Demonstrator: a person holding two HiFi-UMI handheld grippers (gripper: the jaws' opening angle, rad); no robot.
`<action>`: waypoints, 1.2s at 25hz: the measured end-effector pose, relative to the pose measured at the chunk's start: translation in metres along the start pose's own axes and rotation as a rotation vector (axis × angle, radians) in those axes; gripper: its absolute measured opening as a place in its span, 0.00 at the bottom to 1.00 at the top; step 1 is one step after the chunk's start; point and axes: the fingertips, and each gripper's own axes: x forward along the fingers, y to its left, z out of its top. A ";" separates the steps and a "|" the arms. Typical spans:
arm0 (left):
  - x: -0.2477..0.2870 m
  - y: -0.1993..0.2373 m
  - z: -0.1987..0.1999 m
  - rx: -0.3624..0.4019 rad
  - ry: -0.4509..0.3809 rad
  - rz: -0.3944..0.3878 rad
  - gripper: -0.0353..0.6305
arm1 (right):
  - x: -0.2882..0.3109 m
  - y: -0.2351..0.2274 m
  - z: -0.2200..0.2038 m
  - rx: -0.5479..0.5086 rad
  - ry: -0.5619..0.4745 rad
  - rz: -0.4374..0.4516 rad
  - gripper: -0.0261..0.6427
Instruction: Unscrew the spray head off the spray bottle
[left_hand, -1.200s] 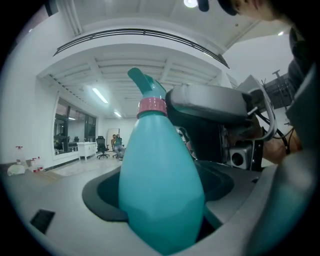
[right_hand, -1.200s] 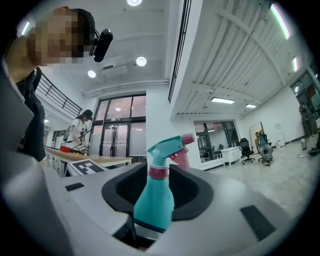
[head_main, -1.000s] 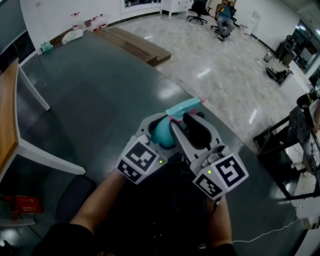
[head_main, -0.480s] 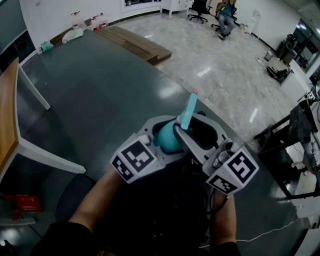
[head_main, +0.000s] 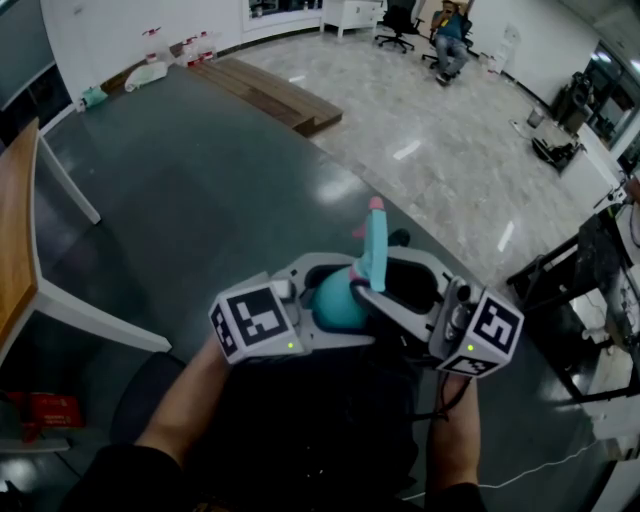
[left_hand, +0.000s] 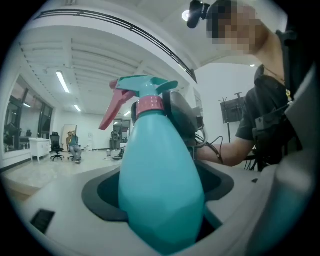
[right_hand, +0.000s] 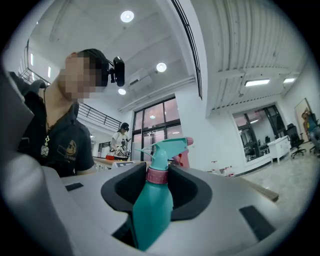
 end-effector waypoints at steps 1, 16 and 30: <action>0.000 -0.003 0.001 0.001 -0.005 -0.020 0.68 | -0.001 0.003 0.001 0.004 -0.005 0.026 0.25; -0.001 0.023 0.007 -0.001 -0.048 0.134 0.68 | -0.007 -0.008 0.009 -0.021 -0.042 -0.099 0.25; 0.002 0.062 -0.025 0.013 0.110 0.429 0.68 | 0.006 -0.043 -0.013 -0.028 0.059 -0.552 0.25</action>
